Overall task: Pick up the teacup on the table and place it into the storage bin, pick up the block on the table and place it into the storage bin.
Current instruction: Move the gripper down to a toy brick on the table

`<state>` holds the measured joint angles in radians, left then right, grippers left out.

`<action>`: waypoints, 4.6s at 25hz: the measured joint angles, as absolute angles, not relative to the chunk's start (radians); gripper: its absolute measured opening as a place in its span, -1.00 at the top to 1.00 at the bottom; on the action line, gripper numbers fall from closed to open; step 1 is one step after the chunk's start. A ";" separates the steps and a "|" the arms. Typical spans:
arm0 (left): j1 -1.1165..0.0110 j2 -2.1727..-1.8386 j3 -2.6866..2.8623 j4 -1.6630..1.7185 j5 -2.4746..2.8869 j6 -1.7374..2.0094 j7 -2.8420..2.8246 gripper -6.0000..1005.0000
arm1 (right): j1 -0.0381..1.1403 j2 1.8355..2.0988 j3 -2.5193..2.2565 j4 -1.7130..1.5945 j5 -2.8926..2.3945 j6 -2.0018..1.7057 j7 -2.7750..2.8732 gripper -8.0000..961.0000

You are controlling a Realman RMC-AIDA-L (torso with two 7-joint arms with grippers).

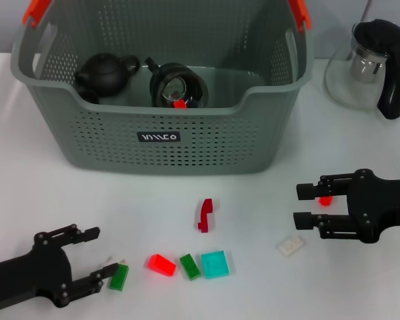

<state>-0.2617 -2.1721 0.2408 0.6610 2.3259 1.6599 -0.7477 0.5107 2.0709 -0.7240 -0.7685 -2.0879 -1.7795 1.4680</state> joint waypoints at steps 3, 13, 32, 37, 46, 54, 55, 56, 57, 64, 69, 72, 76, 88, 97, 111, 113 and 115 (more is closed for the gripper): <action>-0.256 -2.173 0.241 0.651 2.329 1.636 -0.735 -0.34 | 0.511 2.071 -0.724 -0.768 -2.088 -1.779 1.468 -0.24; -0.259 -2.172 0.239 0.591 2.329 1.551 -0.696 -0.34 | 0.510 2.069 -0.724 -0.769 -2.088 -1.779 1.468 -0.24; -0.259 -2.171 0.225 0.597 2.327 1.551 -0.697 -0.06 | 0.512 2.068 -0.724 -0.769 -2.088 -1.779 1.468 -0.24; -0.258 -2.171 0.224 0.600 2.326 1.561 -0.700 -0.06 | 0.512 2.068 -0.724 -0.768 -2.088 -1.779 1.468 -0.24; -0.261 -2.168 0.200 0.600 2.323 1.568 -0.700 -0.07 | 0.512 2.066 -0.724 -0.769 -2.088 -1.779 1.468 -0.24; -0.262 -2.167 0.199 0.597 2.326 1.554 -0.701 0.04 | 0.512 2.066 -0.724 -0.769 -2.088 -1.778 1.468 -0.24; -0.262 -2.167 0.199 0.597 2.328 1.554 -0.701 0.05 | 0.512 2.066 -0.724 -0.768 -2.088 -1.778 1.468 -0.24; -0.262 -2.168 0.199 0.596 2.329 1.553 -0.701 0.07 | 0.512 2.066 -0.724 -0.768 -2.088 -1.778 1.468 -0.24; -0.262 -2.168 0.200 0.595 2.329 1.550 -0.701 0.08 | 0.513 2.066 -0.724 -0.769 -2.087 -1.777 1.468 -0.24; -0.267 -2.168 0.202 0.592 2.326 1.553 -0.702 0.11 | 0.514 2.066 -0.724 -0.769 -2.087 -1.776 1.468 -0.24; -0.268 -2.169 0.210 0.588 2.330 1.546 -0.702 0.11 | 0.514 2.066 -0.724 -0.768 -2.087 -1.776 1.468 -0.24; -0.271 -2.169 0.210 0.580 2.330 1.531 -0.702 0.11 | 0.514 2.066 -0.724 -0.768 -2.088 -1.776 1.468 -0.24; -0.273 -2.169 0.213 0.576 2.329 1.513 -0.702 0.11 | 0.514 2.066 -0.724 -0.767 -2.088 -1.776 1.468 -0.24; -0.271 -2.168 0.214 0.581 2.328 1.514 -0.703 0.11 | 0.514 2.066 -0.724 -0.767 -2.088 -1.776 1.468 -0.24; -0.276 -2.168 0.210 0.583 2.288 1.579 -0.701 0.11 | 0.515 2.066 -0.724 -0.767 -2.086 -1.776 1.468 -0.24; -0.338 -2.171 0.210 0.523 2.270 1.469 -0.694 0.11 | 0.512 2.069 -0.724 -0.767 -2.087 -1.777 1.468 -0.24; -0.338 -2.171 0.210 0.523 2.268 1.470 -0.687 0.08 | 0.512 2.069 -0.724 -0.767 -2.087 -1.777 1.468 -0.24; -0.337 -2.171 0.211 0.523 2.268 1.472 -0.672 -0.01 | 0.512 2.069 -0.724 -0.767 -2.087 -1.777 1.468 -0.24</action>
